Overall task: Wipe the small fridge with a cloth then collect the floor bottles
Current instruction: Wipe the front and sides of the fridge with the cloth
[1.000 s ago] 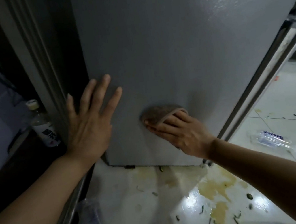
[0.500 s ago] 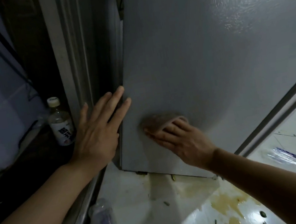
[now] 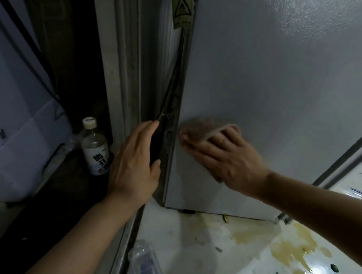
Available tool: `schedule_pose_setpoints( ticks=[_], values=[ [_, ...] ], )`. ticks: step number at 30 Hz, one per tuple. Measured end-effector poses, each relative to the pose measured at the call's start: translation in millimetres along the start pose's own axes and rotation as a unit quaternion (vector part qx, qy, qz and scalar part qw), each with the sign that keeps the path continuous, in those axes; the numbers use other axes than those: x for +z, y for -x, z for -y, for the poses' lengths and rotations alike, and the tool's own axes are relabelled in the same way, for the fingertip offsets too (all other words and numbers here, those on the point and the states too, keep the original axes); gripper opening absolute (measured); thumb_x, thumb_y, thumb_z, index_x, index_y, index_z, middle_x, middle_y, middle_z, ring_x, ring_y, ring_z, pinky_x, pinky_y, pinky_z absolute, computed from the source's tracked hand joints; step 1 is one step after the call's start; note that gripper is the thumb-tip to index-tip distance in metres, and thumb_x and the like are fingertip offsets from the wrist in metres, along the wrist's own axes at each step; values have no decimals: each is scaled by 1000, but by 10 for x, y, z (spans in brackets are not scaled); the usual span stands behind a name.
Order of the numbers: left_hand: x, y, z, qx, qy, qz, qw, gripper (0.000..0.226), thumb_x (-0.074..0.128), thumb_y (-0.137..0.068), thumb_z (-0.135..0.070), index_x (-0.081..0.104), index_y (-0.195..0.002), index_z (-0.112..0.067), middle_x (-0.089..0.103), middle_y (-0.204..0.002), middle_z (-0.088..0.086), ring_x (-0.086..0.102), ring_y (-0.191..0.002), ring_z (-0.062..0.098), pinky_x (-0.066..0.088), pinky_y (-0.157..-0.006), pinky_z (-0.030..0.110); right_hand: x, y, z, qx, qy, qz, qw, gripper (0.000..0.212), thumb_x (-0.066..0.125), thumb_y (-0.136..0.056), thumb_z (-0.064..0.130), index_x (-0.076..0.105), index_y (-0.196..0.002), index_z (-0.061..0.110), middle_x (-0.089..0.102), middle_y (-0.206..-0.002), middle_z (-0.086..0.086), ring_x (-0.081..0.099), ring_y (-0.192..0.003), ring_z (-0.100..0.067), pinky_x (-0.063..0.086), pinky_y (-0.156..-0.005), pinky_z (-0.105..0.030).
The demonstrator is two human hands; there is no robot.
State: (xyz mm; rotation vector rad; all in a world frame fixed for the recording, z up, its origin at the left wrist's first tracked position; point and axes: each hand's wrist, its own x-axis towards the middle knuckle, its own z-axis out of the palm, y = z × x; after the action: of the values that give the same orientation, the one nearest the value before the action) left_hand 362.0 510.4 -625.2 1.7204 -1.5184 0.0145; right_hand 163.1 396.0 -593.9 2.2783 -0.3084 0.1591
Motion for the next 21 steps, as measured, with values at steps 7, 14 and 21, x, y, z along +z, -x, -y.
schedule_pose_setpoints(
  ticks=[7,14,21],
  values=[
    [-127,151,150,-63,1,15,998,81,64,-83,-10,17,-146,-25,41,-141,1,47,-121,16,43,-96,32,-234,-243,-194,-12,37,-14,999,57,33,-91,21,32,-148,17,35,-152,-7,30,-139,-31,5,-114,-45],
    [-26,205,327,-91,-6,29,995,80,65,-81,-11,19,-146,-24,40,-142,3,47,-122,21,45,-96,41,-53,-446,-62,14,15,-105,994,44,50,-90,19,53,-134,20,50,-140,-6,36,-133,-33,22,-107,-51],
    [141,343,356,-69,-4,41,997,79,67,-78,-8,26,-144,-22,45,-137,3,51,-116,21,47,-88,34,432,-272,595,-134,48,87,986,56,56,-72,27,58,-129,28,53,-137,2,42,-130,-27,23,-107,-45]
  ],
)
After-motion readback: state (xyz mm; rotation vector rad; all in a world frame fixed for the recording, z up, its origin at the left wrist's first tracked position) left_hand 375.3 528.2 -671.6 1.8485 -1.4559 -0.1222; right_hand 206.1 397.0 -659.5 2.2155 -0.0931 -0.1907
